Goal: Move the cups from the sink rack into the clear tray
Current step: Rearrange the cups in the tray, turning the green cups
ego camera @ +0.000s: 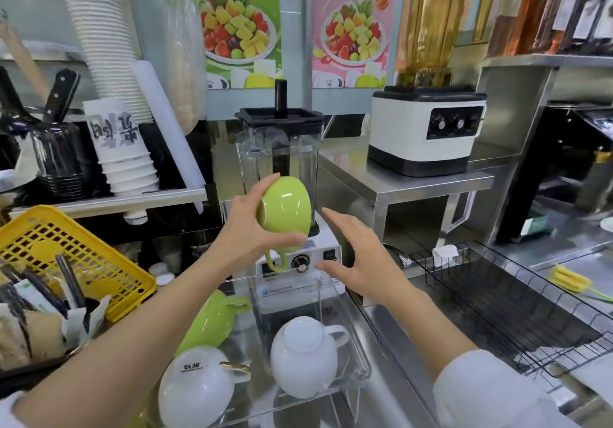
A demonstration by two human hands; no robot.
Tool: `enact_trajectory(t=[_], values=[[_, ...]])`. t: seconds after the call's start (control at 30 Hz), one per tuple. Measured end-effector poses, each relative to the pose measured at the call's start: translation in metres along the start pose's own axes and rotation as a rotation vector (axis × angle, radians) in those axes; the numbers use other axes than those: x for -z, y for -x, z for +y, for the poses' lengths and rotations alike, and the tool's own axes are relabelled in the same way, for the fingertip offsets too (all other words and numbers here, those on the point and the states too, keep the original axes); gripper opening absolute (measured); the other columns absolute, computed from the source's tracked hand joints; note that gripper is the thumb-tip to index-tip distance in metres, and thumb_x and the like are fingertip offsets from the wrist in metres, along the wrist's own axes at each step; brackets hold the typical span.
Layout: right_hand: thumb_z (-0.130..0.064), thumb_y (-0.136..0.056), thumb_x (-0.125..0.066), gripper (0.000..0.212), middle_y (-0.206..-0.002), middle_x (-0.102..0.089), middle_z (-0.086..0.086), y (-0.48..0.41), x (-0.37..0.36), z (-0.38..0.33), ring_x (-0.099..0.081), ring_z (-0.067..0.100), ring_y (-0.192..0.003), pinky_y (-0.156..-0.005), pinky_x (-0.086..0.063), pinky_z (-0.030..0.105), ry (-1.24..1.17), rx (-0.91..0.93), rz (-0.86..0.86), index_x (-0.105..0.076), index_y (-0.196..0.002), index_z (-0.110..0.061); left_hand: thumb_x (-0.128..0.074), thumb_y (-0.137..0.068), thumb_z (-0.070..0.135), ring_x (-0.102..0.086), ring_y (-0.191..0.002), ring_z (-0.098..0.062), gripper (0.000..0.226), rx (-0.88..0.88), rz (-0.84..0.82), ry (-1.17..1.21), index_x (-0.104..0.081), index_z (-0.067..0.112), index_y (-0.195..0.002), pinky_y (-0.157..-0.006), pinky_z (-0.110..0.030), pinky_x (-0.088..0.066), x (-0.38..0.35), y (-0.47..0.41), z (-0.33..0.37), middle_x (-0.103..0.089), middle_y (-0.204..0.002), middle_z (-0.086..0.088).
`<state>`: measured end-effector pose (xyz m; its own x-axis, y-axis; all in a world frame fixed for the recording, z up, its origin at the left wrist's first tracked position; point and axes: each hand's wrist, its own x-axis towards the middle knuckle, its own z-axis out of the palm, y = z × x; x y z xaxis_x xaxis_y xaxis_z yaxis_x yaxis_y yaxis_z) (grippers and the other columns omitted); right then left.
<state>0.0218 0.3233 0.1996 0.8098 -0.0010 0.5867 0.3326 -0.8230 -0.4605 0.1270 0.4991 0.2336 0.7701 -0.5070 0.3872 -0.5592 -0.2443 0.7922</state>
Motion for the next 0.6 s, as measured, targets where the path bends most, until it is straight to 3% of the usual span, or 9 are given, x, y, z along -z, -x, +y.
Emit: enact_trajectory(t=[0.13, 0.27, 0.4, 0.5, 0.6], values=[[-0.039, -0.079, -0.056, 0.058, -0.122, -0.059, 0.005, 0.002, -0.008, -0.005, -0.049, 0.009, -0.107, -0.091, -0.047, 0.035, 0.061, 0.158, 0.067, -0.043, -0.132, -0.019, -0.083, -0.064, 0.024, -0.054, -0.108, -0.021, 0.078, 0.204, 0.165, 0.499, -0.038, 0.041, -0.126, -0.082, -0.044, -0.055, -0.007, 0.011, 0.012, -0.048, -0.121, 0.007], [-0.027, -0.080, -0.061, 0.046, -0.104, -0.066, 0.009, 0.002, -0.017, -0.005, -0.058, 0.019, -0.090, -0.072, -0.054, 0.036, 0.198, 0.369, 0.162, -0.048, -0.123, -0.020, -0.079, -0.067, 0.037, -0.059, -0.104, -0.031, 0.072, 0.538, 0.184, 0.832, -0.039, 0.036, -0.127, -0.076, -0.050, -0.057, -0.010, 0.019, 0.017, -0.048, -0.127, -0.006], [-0.027, -0.083, -0.059, 0.026, -0.085, -0.066, 0.010, 0.000, -0.023, -0.013, -0.060, 0.024, -0.068, -0.054, -0.053, 0.033, 0.278, 0.474, 0.269, -0.052, -0.106, -0.017, -0.081, -0.062, 0.043, -0.062, -0.098, -0.036, 0.077, 0.787, 0.189, 0.947, -0.044, 0.023, -0.125, -0.056, -0.047, -0.058, -0.010, 0.028, 0.023, -0.052, -0.121, -0.016], [-0.034, -0.089, -0.052, 0.023, -0.076, -0.063, 0.011, -0.001, -0.027, -0.017, -0.057, 0.027, -0.061, -0.046, -0.049, 0.035, 0.271, 0.463, 0.275, -0.054, -0.089, -0.010, -0.083, -0.058, 0.045, -0.062, -0.098, -0.036, 0.080, 0.858, 0.164, 0.936, -0.044, 0.024, -0.125, -0.063, -0.048, -0.058, -0.014, 0.034, 0.023, -0.053, -0.123, -0.015], [-0.035, -0.093, -0.043, 0.030, -0.074, -0.061, 0.011, 0.002, -0.032, -0.017, -0.050, 0.019, -0.067, -0.053, -0.046, 0.031, 0.164, 0.378, 0.245, -0.051, -0.085, -0.007, -0.083, -0.057, 0.046, -0.062, -0.100, -0.035, 0.082, 0.859, 0.142, 0.918, -0.043, 0.025, -0.125, -0.070, -0.048, -0.057, -0.013, 0.035, 0.025, -0.052, -0.125, -0.014]])
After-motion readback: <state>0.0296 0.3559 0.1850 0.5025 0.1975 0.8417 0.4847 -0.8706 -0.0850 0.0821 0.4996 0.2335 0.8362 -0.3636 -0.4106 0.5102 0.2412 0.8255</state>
